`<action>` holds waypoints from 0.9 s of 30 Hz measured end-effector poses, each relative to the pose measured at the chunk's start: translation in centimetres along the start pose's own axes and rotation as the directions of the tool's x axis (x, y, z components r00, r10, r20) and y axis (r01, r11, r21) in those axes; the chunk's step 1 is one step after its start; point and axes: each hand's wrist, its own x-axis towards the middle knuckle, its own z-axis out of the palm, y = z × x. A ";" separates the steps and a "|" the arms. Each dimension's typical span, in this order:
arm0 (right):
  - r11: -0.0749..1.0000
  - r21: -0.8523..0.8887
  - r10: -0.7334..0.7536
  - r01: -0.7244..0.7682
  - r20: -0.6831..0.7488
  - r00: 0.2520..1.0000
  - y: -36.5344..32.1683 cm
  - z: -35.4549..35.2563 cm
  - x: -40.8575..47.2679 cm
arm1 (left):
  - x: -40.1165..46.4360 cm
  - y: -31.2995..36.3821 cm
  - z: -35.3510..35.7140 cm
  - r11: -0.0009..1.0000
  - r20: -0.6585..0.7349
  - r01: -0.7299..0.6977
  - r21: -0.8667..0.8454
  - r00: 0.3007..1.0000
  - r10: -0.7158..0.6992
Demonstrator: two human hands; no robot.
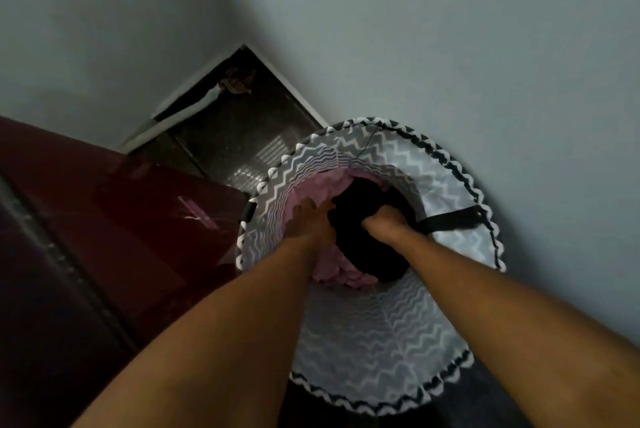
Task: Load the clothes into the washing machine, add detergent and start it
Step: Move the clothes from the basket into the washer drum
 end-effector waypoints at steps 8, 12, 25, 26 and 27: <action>0.987 -0.135 0.091 -0.087 0.025 0.996 3.9 2.9 7.0 | 4.7 -1.5 2.4 1.000 0.051 -0.015 -0.009 0.999 0.015; 0.971 -0.236 0.039 -0.048 -0.044 0.998 3.9 3.3 7.1 | 5.8 -1.4 2.2 1.000 0.106 -0.022 0.016 0.994 0.021; 0.933 0.358 -0.085 0.025 0.153 0.984 -4.5 -3.6 -5.7 | 0.8 1.2 -4.2 0.999 0.229 -0.011 -0.033 0.973 0.018; 0.919 0.391 -0.128 0.052 0.170 0.977 -4.8 -4.5 -7.1 | -0.6 1.6 -5.6 0.999 0.230 -0.018 -0.029 0.973 0.024; 0.909 0.411 -0.160 0.073 0.182 0.970 -5.2 -5.3 -8.6 | -1.9 1.9 -6.9 0.999 0.241 -0.024 -0.027 0.970 0.029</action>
